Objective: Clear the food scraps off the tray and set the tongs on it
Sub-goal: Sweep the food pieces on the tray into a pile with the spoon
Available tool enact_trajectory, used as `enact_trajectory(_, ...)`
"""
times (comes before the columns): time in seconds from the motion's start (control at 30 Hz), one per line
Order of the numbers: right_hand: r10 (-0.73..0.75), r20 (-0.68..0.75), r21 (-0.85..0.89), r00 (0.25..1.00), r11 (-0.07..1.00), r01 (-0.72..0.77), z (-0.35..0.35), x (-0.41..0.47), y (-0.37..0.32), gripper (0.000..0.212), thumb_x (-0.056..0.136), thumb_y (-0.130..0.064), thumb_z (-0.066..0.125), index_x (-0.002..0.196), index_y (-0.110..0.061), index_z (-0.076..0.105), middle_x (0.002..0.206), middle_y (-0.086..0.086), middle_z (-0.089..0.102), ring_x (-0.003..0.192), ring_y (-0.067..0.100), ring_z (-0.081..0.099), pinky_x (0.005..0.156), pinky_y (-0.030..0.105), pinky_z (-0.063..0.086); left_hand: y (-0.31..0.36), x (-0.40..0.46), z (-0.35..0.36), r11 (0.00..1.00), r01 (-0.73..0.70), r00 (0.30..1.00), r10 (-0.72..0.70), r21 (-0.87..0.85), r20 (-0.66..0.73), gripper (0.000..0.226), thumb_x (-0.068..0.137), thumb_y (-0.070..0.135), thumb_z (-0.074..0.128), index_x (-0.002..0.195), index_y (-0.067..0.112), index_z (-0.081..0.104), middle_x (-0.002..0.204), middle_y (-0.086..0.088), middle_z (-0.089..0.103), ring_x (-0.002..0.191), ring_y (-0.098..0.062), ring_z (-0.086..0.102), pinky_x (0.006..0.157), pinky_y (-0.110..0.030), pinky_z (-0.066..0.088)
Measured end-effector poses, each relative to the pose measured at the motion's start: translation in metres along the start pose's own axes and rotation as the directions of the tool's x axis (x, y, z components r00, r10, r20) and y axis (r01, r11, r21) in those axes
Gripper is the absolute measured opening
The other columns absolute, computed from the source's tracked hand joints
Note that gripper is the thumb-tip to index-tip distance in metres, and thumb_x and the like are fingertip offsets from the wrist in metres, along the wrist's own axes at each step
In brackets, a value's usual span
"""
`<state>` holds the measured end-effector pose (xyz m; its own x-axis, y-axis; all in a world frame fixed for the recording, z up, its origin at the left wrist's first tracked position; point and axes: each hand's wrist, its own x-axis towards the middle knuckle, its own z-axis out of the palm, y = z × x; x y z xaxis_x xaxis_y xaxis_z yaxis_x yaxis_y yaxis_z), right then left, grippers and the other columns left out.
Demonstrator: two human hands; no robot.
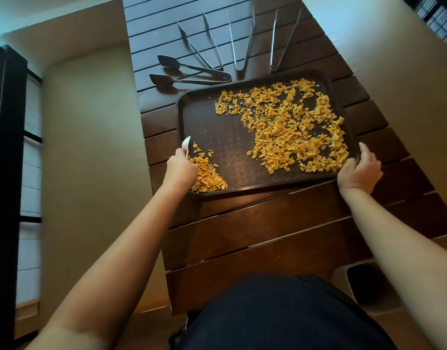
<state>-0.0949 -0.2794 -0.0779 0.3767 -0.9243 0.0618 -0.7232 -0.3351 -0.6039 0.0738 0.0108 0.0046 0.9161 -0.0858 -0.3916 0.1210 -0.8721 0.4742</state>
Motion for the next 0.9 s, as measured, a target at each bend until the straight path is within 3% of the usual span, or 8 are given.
enact_trajectory(0.07, -0.004, 0.004, -0.002, 1.000, 1.000, 0.004, 0.001, 0.000, 0.001, 0.053, 0.085, -0.016, 0.034, 0.137, -0.007, 0.045, 0.132, 0.018, 0.052, 0.119, 0.035, 0.045, 0.101, 0.041, 0.030, -0.006, 0.002, 0.002, 0.999, -0.043, 0.998, 0.044, -0.012, 0.043, 0.043, 0.096, 0.006, 0.035, 0.139, 0.010, 0.035, 0.131, -0.019, 0.047, 0.112, -0.027, 0.051, 0.079, -0.025, 0.039)
enact_trajectory(0.13, -0.002, 0.006, -0.002, 1.000, 1.000, 0.002, 0.001, 0.001, 0.002, 0.050, 0.088, -0.013, 0.036, 0.137, -0.007, 0.045, 0.133, 0.018, 0.051, 0.120, 0.035, 0.044, 0.102, 0.041, 0.029, -0.014, 0.002, 0.003, 0.995, -0.100, 0.992, 0.102, -0.031, 0.069, 0.040, 0.096, 0.008, 0.035, 0.135, 0.015, 0.041, 0.124, -0.019, 0.053, 0.095, -0.023, 0.055, 0.068, -0.023, 0.044)
enact_trajectory(0.2, 0.006, 0.010, -0.004, 1.000, 1.000, -0.006, 0.001, 0.001, 0.002, 0.048, 0.090, -0.011, 0.038, 0.138, -0.007, 0.044, 0.133, 0.018, 0.051, 0.120, 0.034, 0.044, 0.102, 0.041, 0.029, -0.022, 0.001, 0.003, 0.992, -0.121, 0.990, 0.123, -0.035, 0.067, 0.036, 0.096, 0.009, 0.036, 0.129, 0.016, 0.048, 0.113, -0.017, 0.058, 0.074, -0.016, 0.053, 0.053, -0.021, 0.040)
enact_trajectory(0.3, 0.007, 0.015, -0.006, 1.000, 1.000, -0.007, 0.000, 0.001, 0.000, 0.046, 0.092, -0.010, 0.039, 0.138, -0.008, 0.044, 0.133, 0.017, 0.051, 0.121, 0.033, 0.044, 0.102, 0.040, 0.029, -0.031, -0.002, -0.002, 0.991, -0.127, 0.991, 0.129, -0.031, 0.047, 0.031, 0.095, 0.011, 0.040, 0.122, 0.016, 0.055, 0.087, -0.004, 0.060, 0.060, -0.011, 0.049, 0.050, -0.023, 0.040)
enact_trajectory(0.43, 0.014, 0.012, -0.012, 1.000, 1.000, -0.014, 0.001, 0.000, -0.001, 0.046, 0.092, -0.010, 0.038, 0.138, -0.008, 0.044, 0.133, 0.016, 0.051, 0.121, 0.032, 0.044, 0.102, 0.039, 0.029, -0.031, -0.005, -0.003, 0.986, -0.167, 0.986, 0.167, 0.003, 0.001, 0.027, 0.094, 0.015, 0.043, 0.115, 0.017, 0.059, 0.076, 0.001, 0.057, 0.058, -0.011, 0.048, 0.053, -0.027, 0.041)
enact_trajectory(0.63, 0.004, 0.022, -0.023, 1.000, 1.000, -0.004, 0.000, 0.001, 0.001, 0.047, 0.091, -0.011, 0.038, 0.138, -0.008, 0.044, 0.134, 0.016, 0.050, 0.121, 0.032, 0.043, 0.102, 0.039, 0.029, -0.018, -0.010, 0.010, 0.950, -0.294, 0.956, 0.294, 0.104, 0.023, 0.032, 0.091, 0.012, 0.042, 0.116, 0.019, 0.059, 0.109, -0.009, 0.057, 0.083, -0.021, 0.055, 0.066, -0.030, 0.045)
enact_trajectory(0.8, 0.004, 0.024, -0.025, 1.000, 1.000, -0.003, -0.001, 0.001, 0.000, 0.046, 0.093, -0.011, 0.037, 0.139, -0.009, 0.043, 0.135, 0.015, 0.050, 0.121, 0.032, 0.043, 0.102, 0.039, 0.029, -0.035, -0.010, 0.003, 0.966, -0.227, 0.974, 0.224, 0.123, 0.038, 0.025, 0.090, 0.018, 0.045, 0.108, 0.024, 0.061, 0.096, -0.006, 0.062, 0.072, -0.020, 0.058, 0.063, -0.032, 0.050)
enact_trajectory(0.9, 0.001, 0.025, -0.033, 1.000, 0.999, 0.000, -0.001, 0.000, -0.001, 0.045, 0.093, -0.010, 0.036, 0.138, -0.010, 0.043, 0.134, 0.015, 0.050, 0.121, 0.031, 0.044, 0.101, 0.039, 0.029, -0.042, -0.005, -0.007, 0.974, -0.219, 0.975, 0.216, 0.062, 0.049, 0.018, 0.092, 0.021, 0.049, 0.103, 0.024, 0.064, 0.080, 0.001, 0.061, 0.064, -0.013, 0.056, 0.055, -0.026, 0.046)
